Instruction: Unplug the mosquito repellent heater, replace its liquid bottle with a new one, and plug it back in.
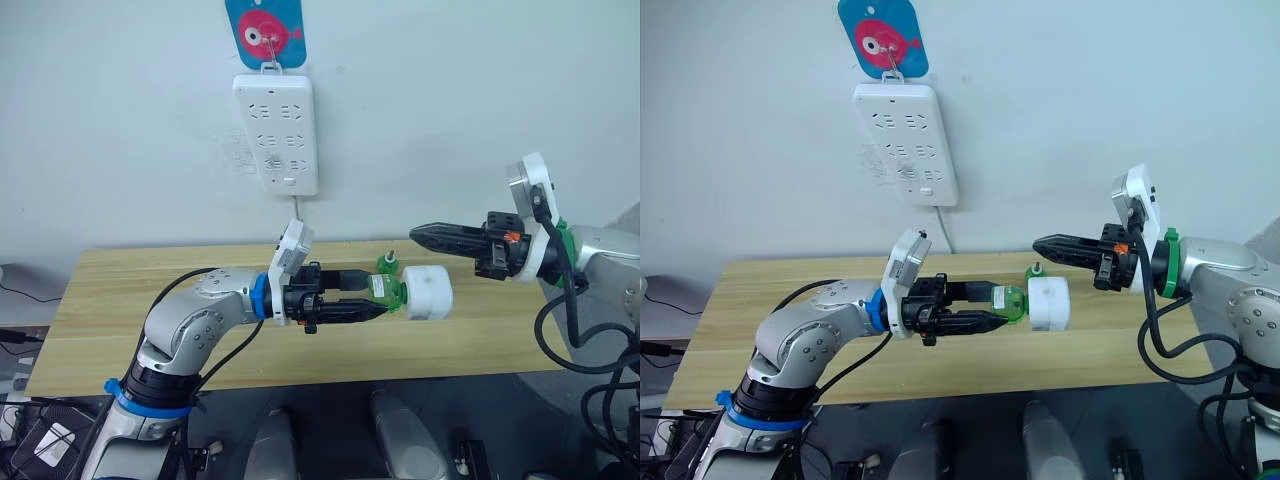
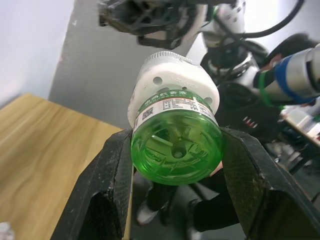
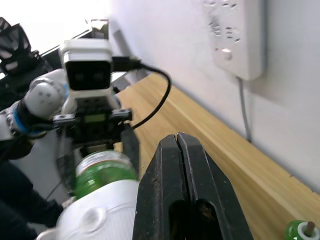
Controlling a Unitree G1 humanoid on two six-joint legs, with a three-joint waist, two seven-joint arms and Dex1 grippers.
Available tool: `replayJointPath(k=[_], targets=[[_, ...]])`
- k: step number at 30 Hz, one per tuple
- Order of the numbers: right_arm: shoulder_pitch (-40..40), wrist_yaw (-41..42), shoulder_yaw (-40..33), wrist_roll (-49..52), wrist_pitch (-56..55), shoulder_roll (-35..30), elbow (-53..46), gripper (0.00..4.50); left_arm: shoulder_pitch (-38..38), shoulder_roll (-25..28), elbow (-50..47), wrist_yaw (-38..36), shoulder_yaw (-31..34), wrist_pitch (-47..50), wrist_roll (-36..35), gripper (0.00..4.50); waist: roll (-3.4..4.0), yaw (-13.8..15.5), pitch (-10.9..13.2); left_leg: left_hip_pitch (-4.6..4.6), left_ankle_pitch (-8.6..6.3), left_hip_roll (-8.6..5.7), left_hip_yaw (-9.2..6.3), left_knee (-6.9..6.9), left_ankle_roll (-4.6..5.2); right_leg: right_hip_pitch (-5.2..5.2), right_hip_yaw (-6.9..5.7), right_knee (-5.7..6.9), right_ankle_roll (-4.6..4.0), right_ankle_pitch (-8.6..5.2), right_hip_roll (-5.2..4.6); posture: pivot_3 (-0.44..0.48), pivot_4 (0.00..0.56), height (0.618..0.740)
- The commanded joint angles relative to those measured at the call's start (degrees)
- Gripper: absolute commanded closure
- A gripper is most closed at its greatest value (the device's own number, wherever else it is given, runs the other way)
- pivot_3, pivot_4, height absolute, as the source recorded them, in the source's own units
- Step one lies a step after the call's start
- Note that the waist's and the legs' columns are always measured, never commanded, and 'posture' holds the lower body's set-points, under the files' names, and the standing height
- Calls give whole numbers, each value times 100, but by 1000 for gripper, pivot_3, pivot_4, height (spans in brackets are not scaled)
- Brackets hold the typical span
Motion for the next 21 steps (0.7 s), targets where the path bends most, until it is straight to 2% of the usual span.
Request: replayJointPath(k=[1,4,9,13,21], targets=[[358,172,302,-695,-271,-253,13,4500,-139,-50,-243,92,286,291,-547,2207,0,10,0,0,0,0,0,0,0,0,-1,0,0,0,0,-271,239,740],[779,545,504,-792,-269,-470,-350,4500,-205,-91,-138,254,424,390,-666,2207,0,14,0,0,0,0,-1,-1,0,-1,-2,0,1,-1,0,-266,238,740],[1013,867,309,-268,-26,-554,-785,4500,-182,-22,-69,267,436,365,-564,2207,0,-15,0,2,0,0,0,1,0,0,0,3,1,0,0,-266,237,740],[978,958,18,495,329,-682,-1006,4500,-118,-12,18,271,276,-25,-101,2207,1,-4,-1,6,1,0,-1,2,0,4,0,6,1,0,0,-268,234,740],[730,448,-227,1375,649,-638,-858,4500,-44,23,155,-49,-110,-1028,876,2207,1,-6,-1,6,1,0,-1,2,0,5,0,3,0,1,0,-272,233,740]])
